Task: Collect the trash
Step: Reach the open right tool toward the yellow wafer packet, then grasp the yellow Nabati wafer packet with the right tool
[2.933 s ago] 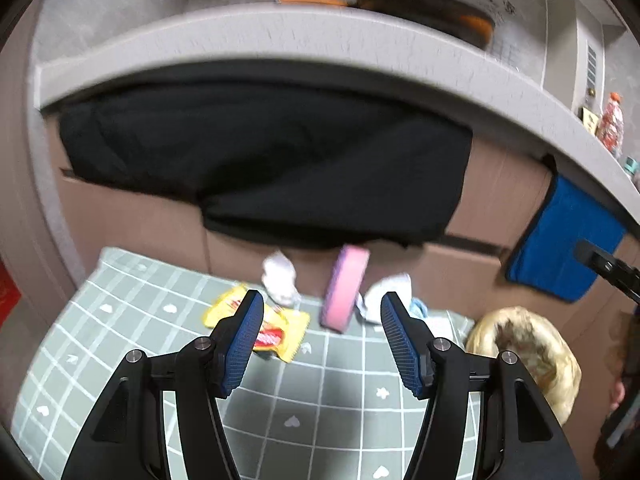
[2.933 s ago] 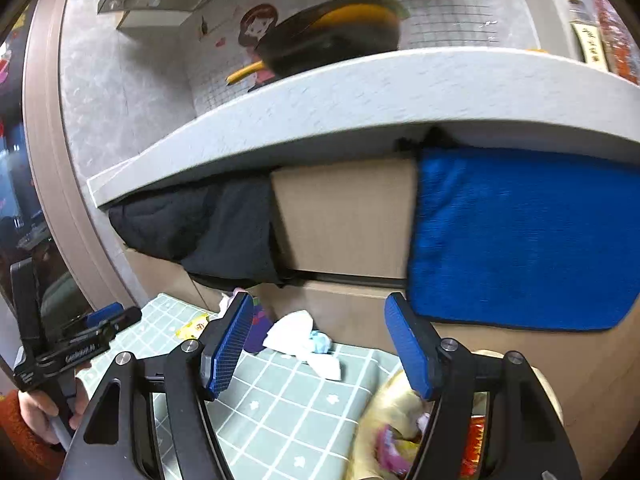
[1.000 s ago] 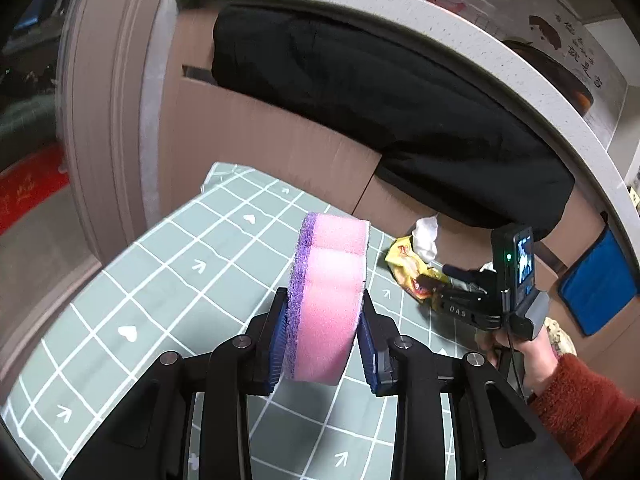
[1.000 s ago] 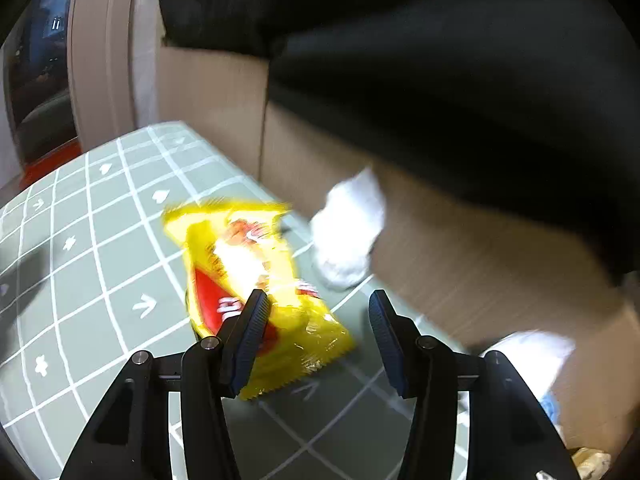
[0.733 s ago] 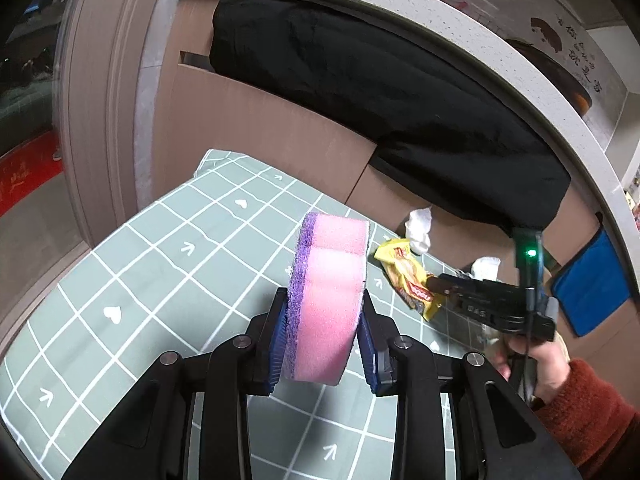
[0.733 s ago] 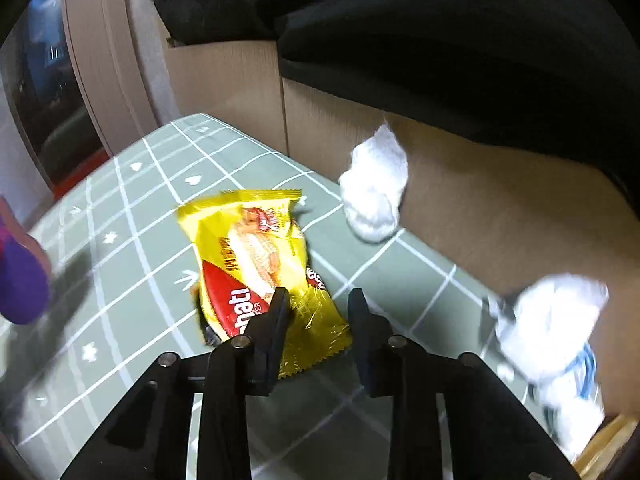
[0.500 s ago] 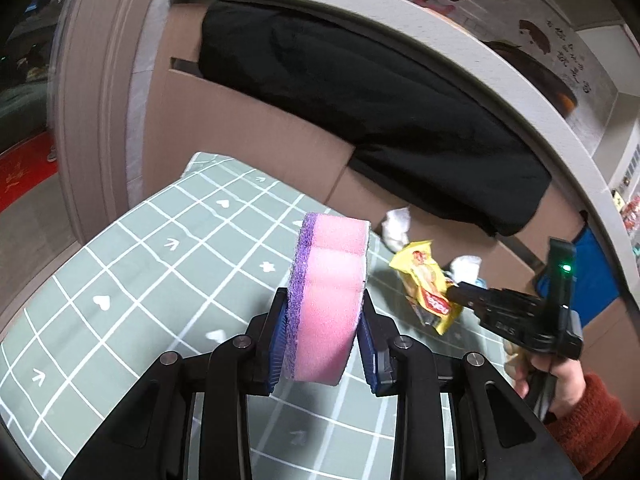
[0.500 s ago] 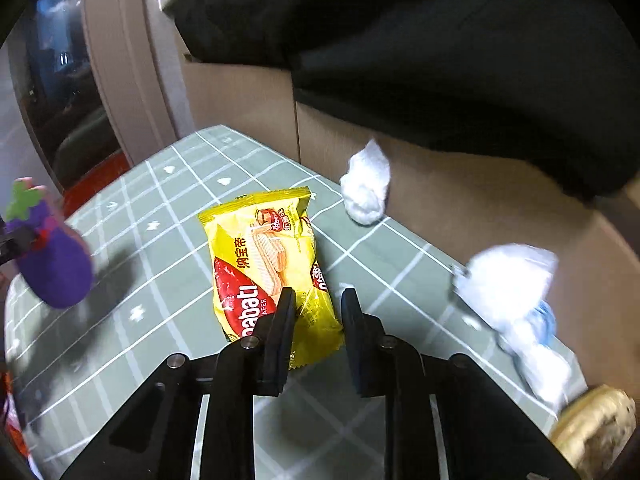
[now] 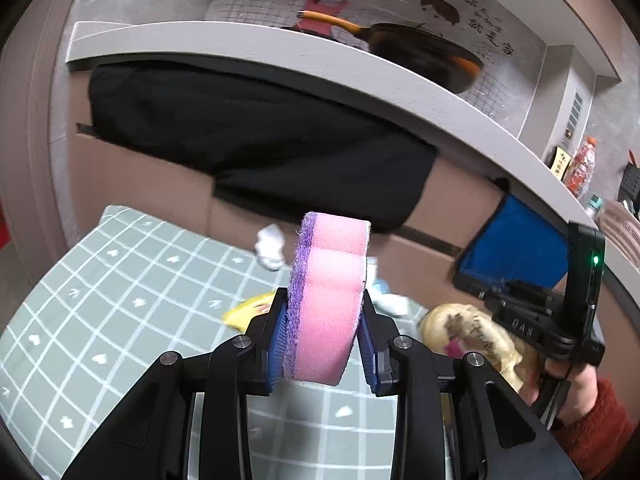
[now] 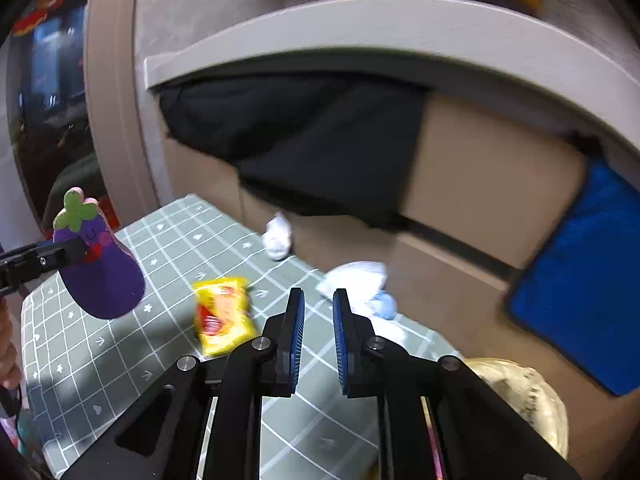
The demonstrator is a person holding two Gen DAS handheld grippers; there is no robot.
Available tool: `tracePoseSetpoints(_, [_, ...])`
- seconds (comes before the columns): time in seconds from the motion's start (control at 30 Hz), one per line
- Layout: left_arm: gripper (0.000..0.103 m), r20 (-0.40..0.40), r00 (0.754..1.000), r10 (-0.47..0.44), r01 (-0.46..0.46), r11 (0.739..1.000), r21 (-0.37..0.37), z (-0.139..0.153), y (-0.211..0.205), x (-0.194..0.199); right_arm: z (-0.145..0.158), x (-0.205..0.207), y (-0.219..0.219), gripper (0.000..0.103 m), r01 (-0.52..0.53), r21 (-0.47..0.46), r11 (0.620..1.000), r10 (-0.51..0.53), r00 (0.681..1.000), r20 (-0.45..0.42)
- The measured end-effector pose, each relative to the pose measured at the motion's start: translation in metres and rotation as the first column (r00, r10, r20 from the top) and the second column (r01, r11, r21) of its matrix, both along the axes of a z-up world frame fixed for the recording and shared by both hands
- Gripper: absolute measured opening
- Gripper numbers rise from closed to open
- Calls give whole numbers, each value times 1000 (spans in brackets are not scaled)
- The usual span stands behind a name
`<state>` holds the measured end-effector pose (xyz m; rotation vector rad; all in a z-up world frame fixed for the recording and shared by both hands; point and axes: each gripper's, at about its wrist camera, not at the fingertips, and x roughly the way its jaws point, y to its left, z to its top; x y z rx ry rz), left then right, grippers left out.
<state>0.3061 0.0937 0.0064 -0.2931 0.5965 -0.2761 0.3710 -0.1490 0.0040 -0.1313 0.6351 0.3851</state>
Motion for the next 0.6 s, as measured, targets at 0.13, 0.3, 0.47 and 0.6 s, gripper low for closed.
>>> tracePoseSetpoints(0.13, [33,-19,1000,15,-16,1000,-20,3,-6,4,-11,-5,-7,14,-64,60,996,66,997,-34])
tracePoseSetpoints(0.3, [33,-42,996,77,-75,996,42,-11,11,-5,-46,-3,38,69,-270,112,956,282,954,-104])
tracePoseSetpoints(0.47, [33,-53,983,175,-168,980,103,-38,41,-18,-91,13,93,68,-324,42,945,326,928,-182])
tracePoseSetpoints(0.6, [33,-98,973,207,-200,977,80,-59,65,-22,-115,31,117,68,-298,33,954,298,933,-202])
